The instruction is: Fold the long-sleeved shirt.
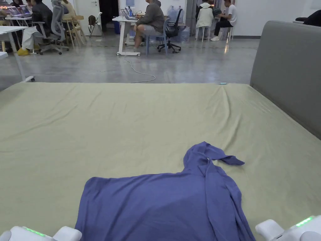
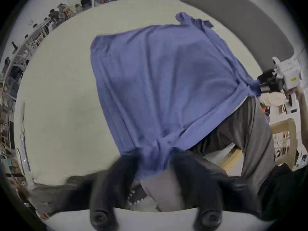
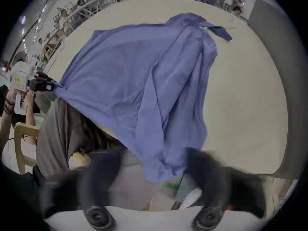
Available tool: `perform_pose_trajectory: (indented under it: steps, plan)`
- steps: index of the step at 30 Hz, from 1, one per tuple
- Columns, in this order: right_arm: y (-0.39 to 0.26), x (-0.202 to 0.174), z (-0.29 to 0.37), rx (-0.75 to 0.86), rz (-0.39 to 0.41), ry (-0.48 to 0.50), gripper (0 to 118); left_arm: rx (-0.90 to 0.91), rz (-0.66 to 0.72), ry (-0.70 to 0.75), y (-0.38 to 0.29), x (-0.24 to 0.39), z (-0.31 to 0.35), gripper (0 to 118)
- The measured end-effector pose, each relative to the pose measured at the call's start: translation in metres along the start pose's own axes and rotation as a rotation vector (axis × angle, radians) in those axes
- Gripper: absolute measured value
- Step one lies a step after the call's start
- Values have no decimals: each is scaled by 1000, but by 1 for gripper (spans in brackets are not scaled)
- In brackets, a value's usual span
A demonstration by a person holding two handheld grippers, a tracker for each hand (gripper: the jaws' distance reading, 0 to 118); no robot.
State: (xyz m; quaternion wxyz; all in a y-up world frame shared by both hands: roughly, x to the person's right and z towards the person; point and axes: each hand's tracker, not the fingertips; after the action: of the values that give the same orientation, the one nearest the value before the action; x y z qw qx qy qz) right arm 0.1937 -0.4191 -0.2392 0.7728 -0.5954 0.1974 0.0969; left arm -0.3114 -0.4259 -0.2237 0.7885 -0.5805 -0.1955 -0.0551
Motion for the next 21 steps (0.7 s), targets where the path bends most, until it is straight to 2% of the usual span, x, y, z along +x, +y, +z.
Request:
perform_pose_trajectory:
  steps: [1, 2, 3, 7, 8, 9, 10, 11, 12, 13, 15, 17, 21]
  plan:
    - [2, 1, 9, 29, 16, 0, 98, 40, -17, -3, 4, -2, 8, 56]
    - [7, 4, 22, 87, 20, -16, 112, 80, -29, 9, 10, -4, 15, 95]
    - [13, 6, 33, 141, 12, -31, 113, 113, -26, 19, 17, -7, 21, 118]
    - [51, 15, 60, 303, -79, -103, 112, 293, 38, 31, 50, -1, 41, 117]
    - [61, 18, 63, 341, -112, -104, 108, 334, 63, 46, 55, 4, 46, 117]
    - [69, 19, 65, 367, -137, -111, 85, 351, 90, 78, 64, 4, 46, 112]
    - [79, 20, 63, 373, -146, -103, 45, 378, 120, 131, 74, 5, 44, 90]
    - [89, 23, 57, 361, -148, -97, 0, 425, 115, 158, 80, 7, 43, 38]
    - [95, 25, 48, 364, -203, -68, 0, 443, 105, 180, 85, 7, 39, 0]
    - [107, 29, 43, 371, -170, -105, 0, 493, 124, 245, 92, 7, 34, 0]
    - [129, 39, 30, 342, -173, -103, 0, 442, 139, 206, 104, 8, 22, 0]
    - [157, 52, 23, 346, -190, -130, 0, 438, 170, 167, 112, 5, 16, 0]
    - [227, 86, 14, 369, -252, -162, 0, 423, 137, 167, 128, 6, 1, 0]
